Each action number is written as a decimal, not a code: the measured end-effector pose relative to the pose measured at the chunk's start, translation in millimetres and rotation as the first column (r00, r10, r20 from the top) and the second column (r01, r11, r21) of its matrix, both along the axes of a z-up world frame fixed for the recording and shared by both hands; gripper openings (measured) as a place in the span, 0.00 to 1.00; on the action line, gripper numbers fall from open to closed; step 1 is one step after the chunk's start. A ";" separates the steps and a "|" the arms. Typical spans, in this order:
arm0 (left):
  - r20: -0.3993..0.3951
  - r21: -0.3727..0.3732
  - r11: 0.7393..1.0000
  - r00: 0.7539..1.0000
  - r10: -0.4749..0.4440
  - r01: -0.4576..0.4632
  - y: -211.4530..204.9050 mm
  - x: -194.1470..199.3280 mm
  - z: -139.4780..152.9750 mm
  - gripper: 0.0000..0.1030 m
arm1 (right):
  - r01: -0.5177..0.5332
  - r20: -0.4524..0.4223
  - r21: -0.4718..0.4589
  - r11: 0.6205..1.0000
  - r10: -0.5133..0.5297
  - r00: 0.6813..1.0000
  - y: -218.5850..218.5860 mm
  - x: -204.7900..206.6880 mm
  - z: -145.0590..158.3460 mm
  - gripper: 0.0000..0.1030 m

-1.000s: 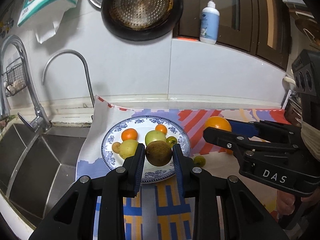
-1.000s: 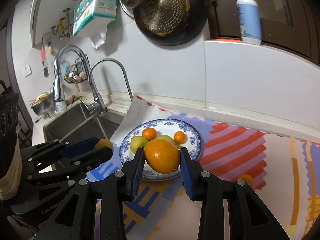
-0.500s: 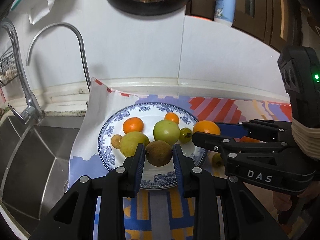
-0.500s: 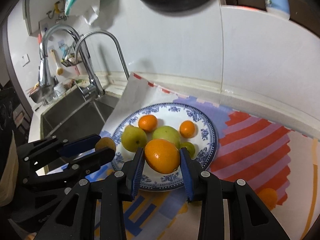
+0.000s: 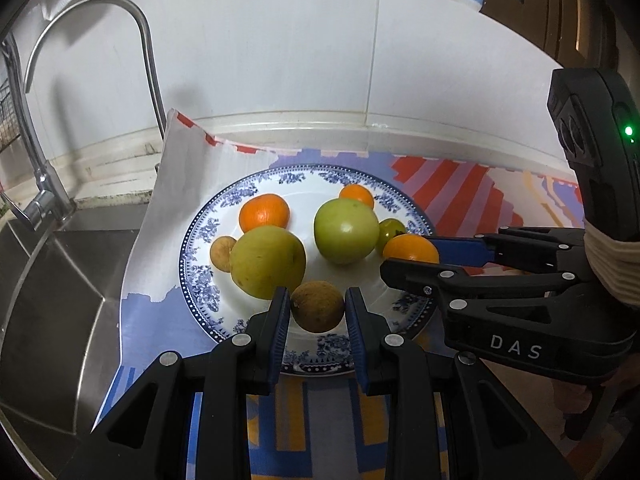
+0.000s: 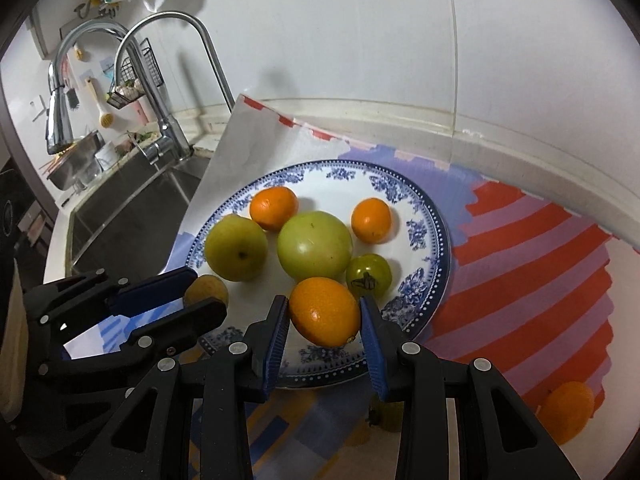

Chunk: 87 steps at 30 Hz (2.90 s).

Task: Organize fruits
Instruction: 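Open both tools to set the orange and brown fruit on the plate, then move both tools back toward the last tangerine and green tomato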

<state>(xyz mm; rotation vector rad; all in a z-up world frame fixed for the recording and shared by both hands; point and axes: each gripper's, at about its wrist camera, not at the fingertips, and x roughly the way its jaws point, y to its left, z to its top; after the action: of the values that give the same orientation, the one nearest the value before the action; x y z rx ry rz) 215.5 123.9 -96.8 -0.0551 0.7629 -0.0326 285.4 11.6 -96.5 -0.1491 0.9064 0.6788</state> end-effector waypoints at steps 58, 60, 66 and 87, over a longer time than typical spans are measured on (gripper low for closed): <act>0.245 0.064 0.998 0.969 0.006 -0.022 -81.4 -106.6 91.5 0.95 | 0.300 0.284 0.075 0.951 -0.308 0.908 -134.4 -117.8 102.4 0.75; 0.241 0.066 0.998 0.971 0.005 -0.022 -85.6 -105.6 90.5 0.95 | 0.312 0.281 0.073 0.947 -0.319 0.905 -141.1 -118.1 101.4 0.75; 0.229 0.083 0.997 0.973 -0.020 0.001 -98.9 -98.9 84.6 0.95 | 0.320 0.279 0.053 0.946 -0.321 0.905 -151.7 -115.5 95.0 0.75; 0.090 0.073 0.993 0.991 -0.101 0.094 -112.7 -37.1 30.9 0.71 | 0.322 0.187 -0.017 0.947 -0.313 0.931 -159.8 -67.4 40.4 0.75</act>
<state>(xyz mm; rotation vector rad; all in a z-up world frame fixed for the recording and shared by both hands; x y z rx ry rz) 178.3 11.2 -65.9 0.0487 0.6724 -0.1013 218.0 -148.2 -56.2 -0.1018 0.7480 0.3356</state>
